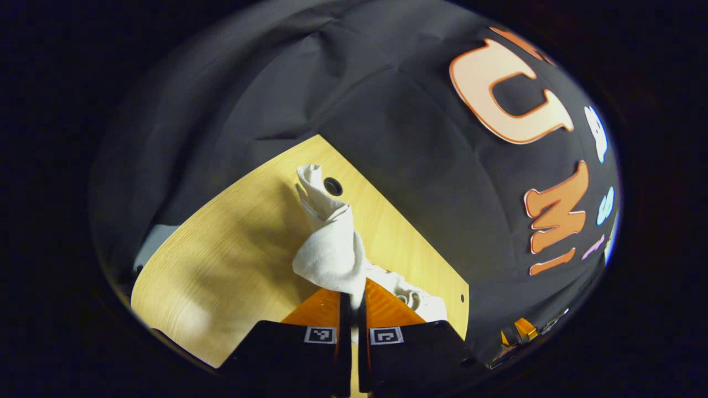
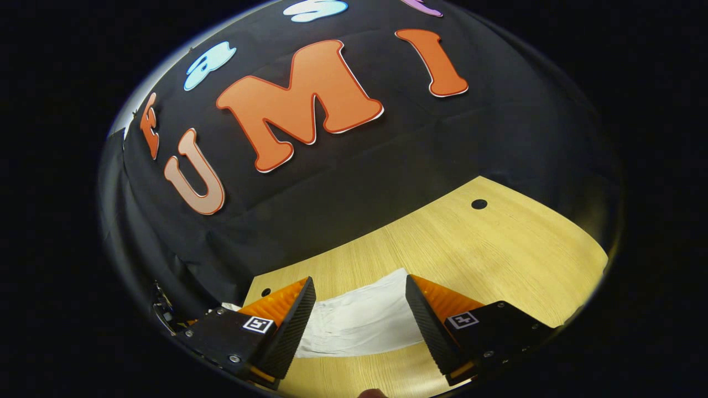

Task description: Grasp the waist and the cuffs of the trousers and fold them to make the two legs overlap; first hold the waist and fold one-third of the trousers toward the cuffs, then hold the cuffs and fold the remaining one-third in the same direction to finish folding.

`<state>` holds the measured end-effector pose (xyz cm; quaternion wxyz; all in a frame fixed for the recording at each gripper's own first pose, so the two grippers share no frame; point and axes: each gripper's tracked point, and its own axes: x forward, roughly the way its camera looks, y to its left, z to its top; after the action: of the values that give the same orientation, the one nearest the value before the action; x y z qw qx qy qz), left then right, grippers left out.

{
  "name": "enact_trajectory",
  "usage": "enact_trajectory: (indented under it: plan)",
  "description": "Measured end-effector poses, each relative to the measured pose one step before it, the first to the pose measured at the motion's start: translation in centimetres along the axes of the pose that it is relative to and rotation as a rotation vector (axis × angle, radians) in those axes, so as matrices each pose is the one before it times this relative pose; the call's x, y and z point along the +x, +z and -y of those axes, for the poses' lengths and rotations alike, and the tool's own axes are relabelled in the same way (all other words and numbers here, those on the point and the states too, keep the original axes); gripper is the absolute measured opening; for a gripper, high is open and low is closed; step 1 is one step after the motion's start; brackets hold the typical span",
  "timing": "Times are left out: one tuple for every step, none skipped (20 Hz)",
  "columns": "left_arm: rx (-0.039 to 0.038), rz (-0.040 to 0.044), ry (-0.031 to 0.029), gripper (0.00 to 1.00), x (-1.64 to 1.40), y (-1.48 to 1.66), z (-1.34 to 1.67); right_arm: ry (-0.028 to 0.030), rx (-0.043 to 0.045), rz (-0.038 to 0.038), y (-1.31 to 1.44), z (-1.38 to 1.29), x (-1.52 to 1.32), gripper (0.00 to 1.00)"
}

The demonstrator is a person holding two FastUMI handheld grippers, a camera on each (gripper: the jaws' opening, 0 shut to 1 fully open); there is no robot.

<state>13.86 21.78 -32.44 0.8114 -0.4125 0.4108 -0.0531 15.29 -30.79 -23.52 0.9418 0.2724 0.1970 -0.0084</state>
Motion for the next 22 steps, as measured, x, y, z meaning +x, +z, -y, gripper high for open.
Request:
enact_trajectory:
  plan:
    - [0.01762, 0.00304, -0.00785, 0.08, -0.344, -0.06, 0.82, -0.00454, -0.01243, 0.00027, 0.223, 0.348, -0.042, 0.98]
    - [0.01202, 0.00046, -0.01075, 0.08, -0.099, -0.015, 0.995, 0.00526, -0.00896, 0.00334, 0.233, 0.074, -0.025, 0.98]
    - [0.00615, 0.00322, -0.00623, 0.08, 0.035, 0.164, 1.155, -0.0015, -0.00422, 0.00278, 0.356, 0.172, 0.079, 0.98]
    - [0.00704, 0.00666, -0.00895, 0.08, -0.098, 0.182, 1.061, 0.00891, -0.00271, 0.0014, 0.202, 0.101, 0.014, 0.98]
    - [0.00848, 0.00841, 0.00284, 0.08, -0.044, -0.016, 0.444, 0.00194, -0.00464, -0.00123, 0.105, 0.124, 0.0, 0.98]
    - [0.00214, 0.00271, -0.00785, 0.08, -0.02, -0.062, 0.877, 0.0036, -0.00545, -0.00305, 0.13, 0.3, 0.071, 0.98]
    - [-0.00478, 0.00206, -0.0078, 0.08, -0.076, 0.065, 1.033, 0.00228, -0.00519, -0.00995, -0.036, 0.437, 0.088, 0.98]
    - [-0.01482, -0.00604, -0.02215, 0.08, 0.037, -0.156, 1.374, -0.00292, 0.00147, -0.01738, -0.179, 0.441, -0.018, 0.98]
    - [-0.01178, 0.00214, -0.01289, 0.08, 0.151, -0.148, 1.411, 0.00118, 0.00561, -0.00798, 0.013, 0.399, 0.016, 0.98]
    - [0.00499, 0.00574, -0.00563, 0.08, 0.219, -0.052, 0.995, -0.0023, 0.00073, -0.00021, 0.253, 0.479, -0.144, 0.98]
    - [0.00626, 0.00513, -0.00407, 0.08, 0.271, -0.097, 0.769, 0.00065, -0.00253, 0.00152, 0.239, 0.423, -0.009, 0.98]
    - [0.00344, 0.00067, -0.00679, 0.08, 0.103, -0.176, 0.899, -0.00069, -0.00312, -0.0007, 0.228, 0.399, -0.014, 0.98]
    - [0.00553, -0.00679, -0.00611, 0.08, 0.261, -0.302, 1.028, 0.003, -0.00348, -0.00002, 0.272, 0.337, -0.05, 0.98]
    - [0.00207, -0.01241, 0.00168, 0.08, 0.295, -0.519, 0.593, 0.00113, -0.00548, -0.00095, 0.193, 0.345, 0.027, 0.98]
    - [-0.00878, -0.01149, -0.011, 0.08, 0.279, -0.462, 0.909, 0.00299, -0.00108, -0.00409, 0.244, 0.293, -0.009, 0.98]
    - [-0.01402, -0.00301, -0.00011, 0.08, 0.379, -0.127, 0.661, 0.00668, -0.0001, -0.00383, 0.235, 0.252, 0.069, 0.98]
    - [-0.01022, -0.00121, -0.00835, 0.08, 0.506, -0.226, 0.81, 0.00047, -0.00165, -0.00109, 0.364, 0.28, 0.157, 0.98]
    - [-0.00544, 0.00297, 0.00163, 0.08, 0.293, -0.174, 0.65, 0.00285, -0.00304, 0.0045, 0.318, 0.289, 0.063, 0.98]
    - [-0.0012, -0.00084, -0.00924, 0.08, 0.268, -0.181, 0.595, -0.00465, -0.00139, -0.00036, 0.353, 0.481, 0.146, 0.98]
    - [0.00571, -0.00037, -0.00163, 0.08, 0.153, -0.249, 0.626, 0.00711, 0.00123, -0.00096, 0.092, 0.118, 0.005, 0.98]
    - [0.00899, -0.0022, -0.00605, 0.07, 0.355, -0.342, 0.939, 0.00415, 0.00399, -0.00072, 0.176, 0.126, -0.069, 0.98]
    - [0.00799, -0.00192, -0.00003, 0.08, 0.32, -0.421, 0.674, 0.00785, 0.0038, 0.00066, 0.209, 0.174, 0.066, 0.98]
